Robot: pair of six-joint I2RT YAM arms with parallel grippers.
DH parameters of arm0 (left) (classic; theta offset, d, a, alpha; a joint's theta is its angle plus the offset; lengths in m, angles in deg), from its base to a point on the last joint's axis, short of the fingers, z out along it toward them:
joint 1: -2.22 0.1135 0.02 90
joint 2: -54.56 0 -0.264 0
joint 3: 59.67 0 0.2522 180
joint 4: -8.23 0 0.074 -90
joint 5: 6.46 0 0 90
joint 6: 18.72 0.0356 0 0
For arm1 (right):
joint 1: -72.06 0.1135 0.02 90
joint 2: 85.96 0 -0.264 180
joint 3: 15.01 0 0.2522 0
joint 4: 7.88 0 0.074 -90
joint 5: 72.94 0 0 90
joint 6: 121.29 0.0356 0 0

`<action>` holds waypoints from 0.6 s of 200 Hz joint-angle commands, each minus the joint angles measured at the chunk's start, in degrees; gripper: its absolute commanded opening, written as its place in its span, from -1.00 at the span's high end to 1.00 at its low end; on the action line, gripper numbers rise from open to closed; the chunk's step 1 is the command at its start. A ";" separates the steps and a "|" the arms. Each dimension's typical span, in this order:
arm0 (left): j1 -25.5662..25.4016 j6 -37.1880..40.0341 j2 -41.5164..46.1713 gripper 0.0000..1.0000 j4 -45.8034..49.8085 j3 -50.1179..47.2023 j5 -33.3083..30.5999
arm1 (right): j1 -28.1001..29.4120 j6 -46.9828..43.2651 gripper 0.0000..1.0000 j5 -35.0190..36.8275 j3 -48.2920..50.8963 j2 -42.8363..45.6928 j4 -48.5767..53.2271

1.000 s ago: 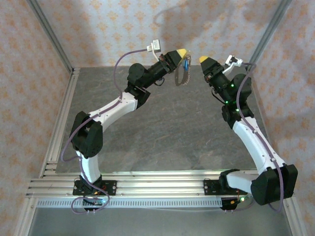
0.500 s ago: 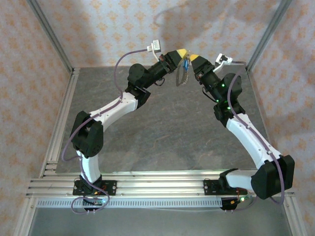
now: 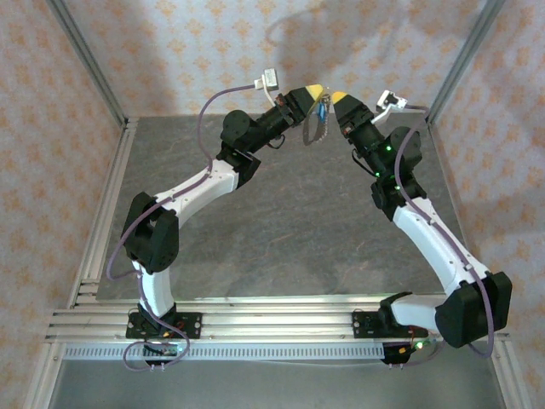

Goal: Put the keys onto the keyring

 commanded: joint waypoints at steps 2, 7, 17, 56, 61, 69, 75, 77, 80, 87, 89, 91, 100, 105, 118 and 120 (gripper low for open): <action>-0.66 -0.66 0.06 1.00 -3.61 2.29 0.38 | 0.46 -1.46 0.40 -0.68 -2.51 1.05 -2.58; -0.67 -0.66 0.09 1.00 -3.61 2.29 0.39 | 0.45 -1.41 0.40 -0.93 -2.67 0.95 -2.70; -0.63 -0.66 0.11 1.00 -3.57 2.31 0.37 | 0.45 -1.27 0.41 -1.45 -2.83 0.76 -3.00; -0.72 -0.66 0.08 1.00 -3.61 2.42 0.39 | 0.70 -1.28 0.41 -2.38 -3.47 0.10 -3.13; -0.71 -0.66 0.05 1.00 -3.61 2.45 0.35 | 0.82 -1.22 0.41 -2.48 -3.61 -0.02 -3.04; -0.71 -0.66 0.04 1.00 -3.61 2.46 0.38 | 0.92 -1.19 0.41 -2.71 -3.79 -0.26 -3.04; -0.70 -0.66 0.04 1.00 -3.55 2.45 0.36 | 1.03 -1.28 0.41 -2.83 -3.91 -0.42 -3.04; -0.71 -0.66 0.04 1.00 -3.53 2.46 0.45 | 0.98 -1.28 0.41 -2.89 -3.92 -0.50 -3.05; -0.72 -0.66 0.04 1.00 -3.52 2.47 0.43 | 1.04 -1.28 0.41 -2.85 -4.05 -0.48 -3.00; -0.72 -0.66 0.04 1.00 -3.61 2.45 0.36 | 1.13 -1.28 0.42 -3.03 -4.18 -0.71 -2.96; -0.76 -0.70 0.08 1.00 -3.61 2.46 0.40 | 1.18 -1.28 0.42 -3.09 -4.25 -0.73 -2.96; -0.73 -0.67 0.05 1.00 -3.57 2.46 0.46 | 1.18 -1.33 0.42 -3.08 -4.31 -0.80 -2.96; -0.69 -0.66 0.04 1.00 -3.61 2.46 0.46 | 1.30 -1.36 0.42 -3.31 -4.58 -1.08 -2.85; -0.72 -0.66 0.04 1.00 -3.57 2.39 0.48 | 1.36 -1.33 0.42 -3.40 -4.69 -1.28 -2.87; -0.76 -0.66 0.09 1.00 -3.58 2.45 0.55 | 1.62 -1.50 0.45 -3.38 -4.84 -1.57 -2.67; -0.73 -0.66 0.05 1.00 -3.54 2.42 0.56 | 1.61 -1.54 0.45 -3.37 -4.90 -1.60 -2.69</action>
